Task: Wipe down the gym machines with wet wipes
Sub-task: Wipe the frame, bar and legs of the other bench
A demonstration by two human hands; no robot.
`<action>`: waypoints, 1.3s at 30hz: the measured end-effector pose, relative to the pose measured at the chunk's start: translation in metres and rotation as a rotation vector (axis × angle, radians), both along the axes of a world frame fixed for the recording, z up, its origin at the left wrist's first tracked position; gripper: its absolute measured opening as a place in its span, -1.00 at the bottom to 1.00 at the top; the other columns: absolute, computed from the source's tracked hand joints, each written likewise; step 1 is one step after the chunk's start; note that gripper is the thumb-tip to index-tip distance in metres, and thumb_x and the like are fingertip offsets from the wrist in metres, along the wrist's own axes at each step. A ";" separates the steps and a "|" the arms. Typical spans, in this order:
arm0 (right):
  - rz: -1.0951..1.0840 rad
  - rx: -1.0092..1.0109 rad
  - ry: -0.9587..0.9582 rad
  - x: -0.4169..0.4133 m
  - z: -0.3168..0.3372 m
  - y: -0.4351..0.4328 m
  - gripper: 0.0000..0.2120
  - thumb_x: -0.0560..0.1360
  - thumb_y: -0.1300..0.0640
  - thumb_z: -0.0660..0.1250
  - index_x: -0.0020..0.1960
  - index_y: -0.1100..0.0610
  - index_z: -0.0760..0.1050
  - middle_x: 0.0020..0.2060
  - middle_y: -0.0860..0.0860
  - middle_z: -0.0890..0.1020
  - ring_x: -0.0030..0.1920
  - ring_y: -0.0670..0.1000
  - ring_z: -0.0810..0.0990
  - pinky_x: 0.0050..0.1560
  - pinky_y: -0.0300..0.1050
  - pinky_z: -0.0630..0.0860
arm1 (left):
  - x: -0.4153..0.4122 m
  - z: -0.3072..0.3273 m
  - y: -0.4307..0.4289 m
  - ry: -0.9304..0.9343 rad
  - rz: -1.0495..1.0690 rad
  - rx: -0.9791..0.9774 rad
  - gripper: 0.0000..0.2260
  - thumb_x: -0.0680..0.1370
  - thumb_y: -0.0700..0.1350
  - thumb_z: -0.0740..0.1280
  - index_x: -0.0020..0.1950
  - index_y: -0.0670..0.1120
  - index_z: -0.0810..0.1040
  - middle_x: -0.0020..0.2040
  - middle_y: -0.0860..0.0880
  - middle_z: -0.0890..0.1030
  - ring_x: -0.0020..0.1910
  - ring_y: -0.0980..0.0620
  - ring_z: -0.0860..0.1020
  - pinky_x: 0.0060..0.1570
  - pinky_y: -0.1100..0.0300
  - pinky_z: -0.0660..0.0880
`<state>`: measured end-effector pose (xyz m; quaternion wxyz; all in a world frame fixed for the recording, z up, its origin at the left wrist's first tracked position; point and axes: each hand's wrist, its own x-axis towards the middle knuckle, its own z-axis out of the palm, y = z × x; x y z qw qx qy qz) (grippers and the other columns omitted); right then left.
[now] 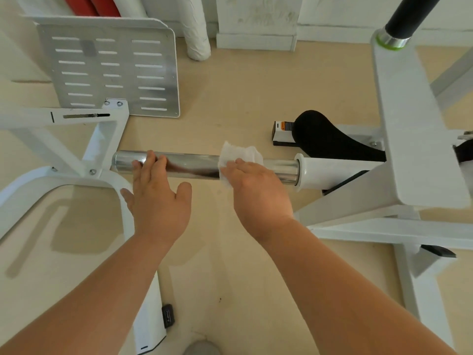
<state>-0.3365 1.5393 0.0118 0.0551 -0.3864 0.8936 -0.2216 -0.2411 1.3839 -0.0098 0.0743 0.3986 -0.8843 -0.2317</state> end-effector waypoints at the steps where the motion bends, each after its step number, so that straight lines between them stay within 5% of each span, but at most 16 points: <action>1: 0.001 0.049 -0.125 0.005 0.013 0.006 -0.45 0.52 0.41 0.08 0.39 0.09 0.55 0.22 0.09 0.66 0.27 0.18 0.58 0.13 -0.03 0.51 | 0.004 0.011 0.005 0.003 -0.008 0.059 -0.48 0.58 -0.06 0.24 0.55 -0.05 0.29 0.63 -0.01 0.17 0.62 -0.12 0.05 0.49 -0.33 0.10; 5: -0.165 -0.025 -0.501 0.035 0.069 0.036 -0.56 0.66 0.28 0.12 0.38 -0.06 0.57 0.24 -0.06 0.64 0.19 0.01 0.59 0.06 -0.23 0.48 | 0.031 0.077 0.052 0.141 0.054 0.563 -0.54 0.62 0.01 0.24 0.54 0.17 0.31 0.51 0.18 0.35 0.45 0.14 0.34 0.40 0.10 0.28; 7: -0.249 -0.132 -0.612 0.044 0.101 0.052 -0.61 0.68 0.24 0.15 0.35 -0.07 0.60 0.22 -0.17 0.65 0.15 -0.15 0.59 0.04 -0.49 0.40 | 0.037 0.118 0.079 0.188 0.072 0.797 -0.56 0.65 -0.03 0.25 0.52 0.21 0.33 0.44 0.27 0.40 0.35 0.34 0.40 0.26 0.26 0.31; 9: -0.313 -0.217 -0.741 0.048 0.140 0.067 -0.64 0.68 0.22 0.17 0.30 -0.08 0.62 0.14 -0.30 0.63 0.08 -0.32 0.55 0.01 -0.61 0.33 | 0.040 0.160 0.099 0.227 0.042 0.907 -0.58 0.65 -0.03 0.26 0.50 0.23 0.35 0.38 0.31 0.44 0.20 0.46 0.45 0.23 0.29 0.36; 12: -0.351 -0.326 -0.875 0.056 0.212 0.093 -0.64 0.68 0.21 0.18 0.24 -0.17 0.61 0.08 -0.36 0.63 0.11 -0.36 0.55 0.09 -0.47 0.42 | 0.043 0.228 0.118 0.223 -0.038 1.010 -0.60 0.61 0.01 0.32 0.45 0.24 0.42 0.29 0.27 0.56 0.24 0.32 0.51 0.34 0.13 0.38; 18: -0.409 -0.338 -0.934 0.073 0.363 0.149 -0.67 0.68 0.18 0.19 0.26 -0.22 0.53 -0.05 -0.03 0.70 -0.01 0.12 0.63 0.02 0.02 0.59 | 0.048 0.382 0.159 0.153 -0.219 0.893 -0.80 0.64 -0.12 0.34 0.06 0.21 0.63 0.04 0.09 0.69 0.08 0.04 0.61 0.21 -0.03 0.53; 20: -0.374 -0.326 -0.924 0.082 0.409 0.164 -0.72 0.67 0.14 0.23 0.25 -0.19 0.54 -0.04 -0.02 0.69 -0.06 0.10 0.63 -0.07 -0.02 0.58 | 0.055 0.427 0.169 0.166 -0.231 0.832 -0.88 0.61 -0.11 0.38 -0.02 0.11 0.66 -0.07 0.02 0.69 -0.03 -0.06 0.61 0.08 -0.02 0.55; 24: -0.302 -0.281 -0.892 0.105 0.473 0.187 -0.73 0.60 0.05 0.35 0.27 -0.18 0.55 0.07 -0.20 0.66 -0.10 -0.27 0.60 -0.18 -0.38 0.46 | 0.073 0.490 0.179 0.190 -0.293 0.771 -0.93 0.57 -0.15 0.43 -0.08 0.01 0.66 -0.16 0.01 0.68 -0.13 -0.01 0.61 -0.10 0.12 0.54; 30: -0.357 -0.237 -0.764 0.101 0.507 0.178 -0.76 0.57 0.12 0.41 0.11 -0.21 0.57 -0.06 -0.24 0.67 -0.08 -0.18 0.62 -0.10 -0.25 0.59 | 0.046 0.522 0.148 0.173 -0.439 0.700 -0.92 0.59 -0.12 0.41 -0.10 -0.02 0.64 -0.18 -0.06 0.65 -0.12 -0.18 0.57 -0.07 -0.13 0.55; 34: -0.471 -0.268 -0.662 0.063 0.508 0.147 -0.81 0.59 0.11 0.38 0.13 -0.14 0.62 -0.10 -0.21 0.66 -0.11 -0.22 0.58 -0.17 -0.33 0.49 | -0.007 0.519 0.104 0.194 -0.546 0.700 -0.93 0.57 -0.18 0.44 -0.11 -0.07 0.64 -0.20 -0.15 0.61 -0.27 0.01 0.49 -0.18 0.00 0.49; 39: -0.741 -0.429 -0.639 -0.009 0.518 0.096 -0.79 0.58 0.16 0.39 0.03 -0.16 0.64 -0.13 -0.12 0.71 -0.10 -0.02 0.65 -0.01 -0.07 0.62 | -0.103 0.523 0.039 0.164 -0.652 0.746 -0.84 0.53 -0.17 0.48 -0.22 0.01 0.59 -0.32 0.01 0.52 -0.31 0.08 0.39 -0.25 0.10 0.39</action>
